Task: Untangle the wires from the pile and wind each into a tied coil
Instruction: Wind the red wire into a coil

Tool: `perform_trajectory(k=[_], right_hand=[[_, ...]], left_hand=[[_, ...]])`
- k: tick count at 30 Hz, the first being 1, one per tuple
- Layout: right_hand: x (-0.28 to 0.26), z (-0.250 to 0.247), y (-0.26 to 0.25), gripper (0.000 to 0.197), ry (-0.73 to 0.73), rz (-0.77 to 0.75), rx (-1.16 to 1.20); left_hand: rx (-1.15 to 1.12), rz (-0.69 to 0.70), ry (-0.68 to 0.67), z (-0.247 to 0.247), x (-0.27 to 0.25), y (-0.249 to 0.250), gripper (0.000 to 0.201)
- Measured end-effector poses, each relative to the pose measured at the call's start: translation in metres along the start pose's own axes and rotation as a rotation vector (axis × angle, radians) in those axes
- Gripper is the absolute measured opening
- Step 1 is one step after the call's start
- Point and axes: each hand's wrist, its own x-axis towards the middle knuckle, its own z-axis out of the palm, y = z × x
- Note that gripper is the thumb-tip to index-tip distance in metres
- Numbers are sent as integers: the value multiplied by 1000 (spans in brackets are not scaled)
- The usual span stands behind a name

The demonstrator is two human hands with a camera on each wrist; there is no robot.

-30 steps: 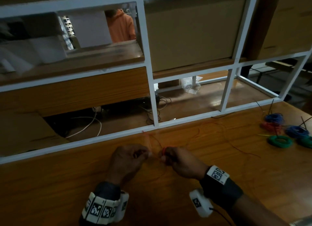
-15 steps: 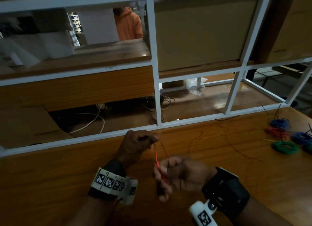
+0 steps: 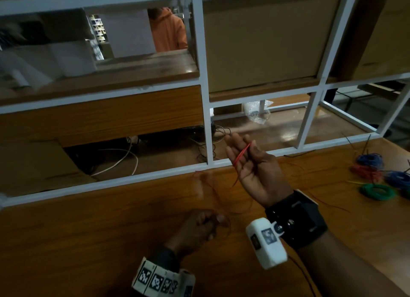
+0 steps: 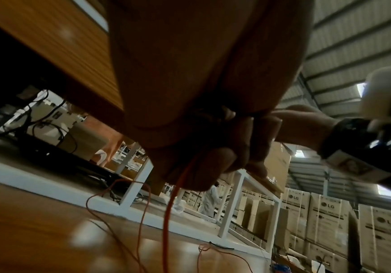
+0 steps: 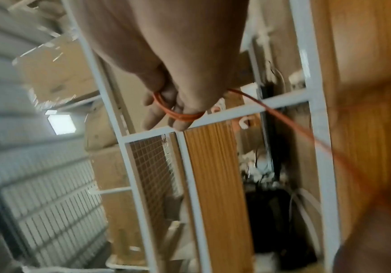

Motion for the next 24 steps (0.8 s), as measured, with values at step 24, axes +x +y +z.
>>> perform_trajectory(k=[24], right_hand=[[-58,-43,47,19,-656,676,-440]], left_hand=[[207,370,220,-52,18,49,7]])
